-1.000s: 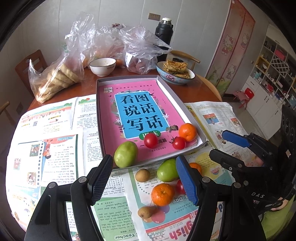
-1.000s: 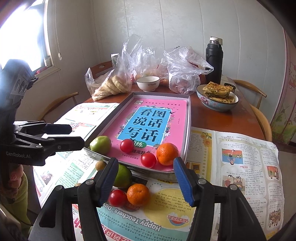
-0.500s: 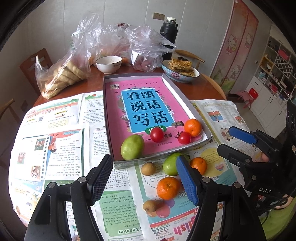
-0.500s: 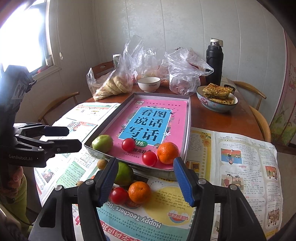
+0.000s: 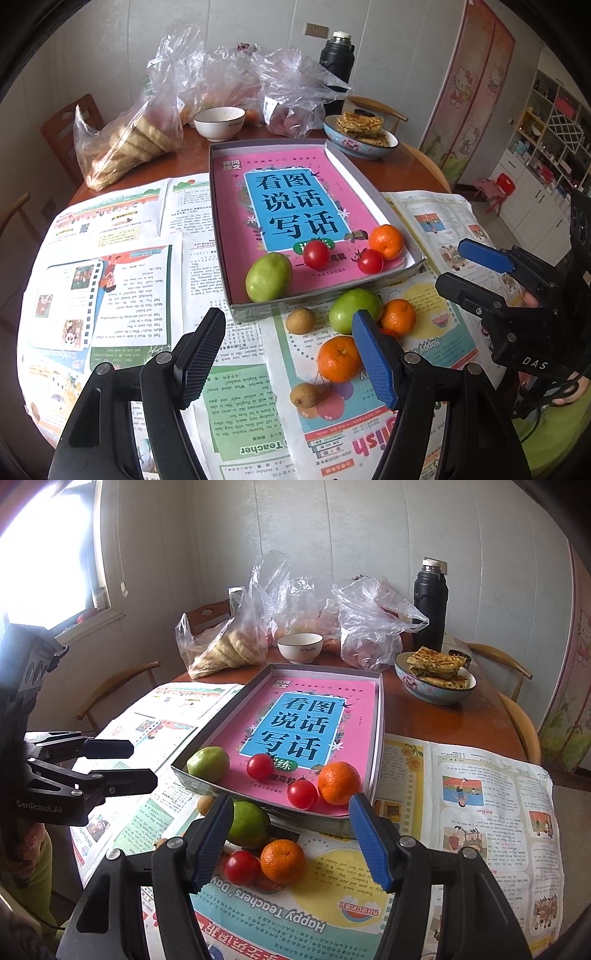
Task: Organize fruits
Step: 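Withdraw both open tools from the tray toward the loose fruit, then move the left tool toward a brown kiwi while the right tool approaches a mandarin orange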
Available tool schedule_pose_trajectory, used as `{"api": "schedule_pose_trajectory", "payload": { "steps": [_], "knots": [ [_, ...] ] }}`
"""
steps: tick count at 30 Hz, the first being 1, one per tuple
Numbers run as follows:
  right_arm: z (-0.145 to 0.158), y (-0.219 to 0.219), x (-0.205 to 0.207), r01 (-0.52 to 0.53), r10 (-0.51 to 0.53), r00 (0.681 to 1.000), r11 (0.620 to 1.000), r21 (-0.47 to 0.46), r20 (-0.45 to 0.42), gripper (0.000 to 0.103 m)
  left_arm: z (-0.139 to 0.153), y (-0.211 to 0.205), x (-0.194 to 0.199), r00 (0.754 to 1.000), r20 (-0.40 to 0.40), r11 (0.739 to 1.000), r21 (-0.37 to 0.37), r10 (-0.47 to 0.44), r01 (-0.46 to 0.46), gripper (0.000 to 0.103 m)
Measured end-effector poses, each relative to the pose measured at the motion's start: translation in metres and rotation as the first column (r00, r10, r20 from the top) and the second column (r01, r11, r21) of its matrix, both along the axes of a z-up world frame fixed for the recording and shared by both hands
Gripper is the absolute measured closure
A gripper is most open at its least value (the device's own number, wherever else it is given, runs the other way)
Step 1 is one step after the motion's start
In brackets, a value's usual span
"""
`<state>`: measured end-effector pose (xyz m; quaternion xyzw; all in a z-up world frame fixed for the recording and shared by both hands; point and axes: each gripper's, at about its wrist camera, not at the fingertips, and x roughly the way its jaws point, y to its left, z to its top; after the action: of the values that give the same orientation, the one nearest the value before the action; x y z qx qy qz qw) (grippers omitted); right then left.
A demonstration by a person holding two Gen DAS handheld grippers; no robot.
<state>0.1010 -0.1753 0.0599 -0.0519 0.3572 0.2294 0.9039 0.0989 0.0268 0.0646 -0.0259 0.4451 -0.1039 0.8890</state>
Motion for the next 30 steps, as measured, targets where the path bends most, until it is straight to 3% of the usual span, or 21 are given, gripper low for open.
{"api": "schedule_pose_trajectory", "payload": {
  "steps": [30],
  "knots": [
    [-0.011, 0.000, -0.003, -0.001, 0.000, 1.000, 1.000, -0.018, -0.030, 0.038, -0.026, 0.008, -0.020, 0.998, -0.054, 0.999, 0.024, -0.022, 0.023, 0.030]
  ]
}}
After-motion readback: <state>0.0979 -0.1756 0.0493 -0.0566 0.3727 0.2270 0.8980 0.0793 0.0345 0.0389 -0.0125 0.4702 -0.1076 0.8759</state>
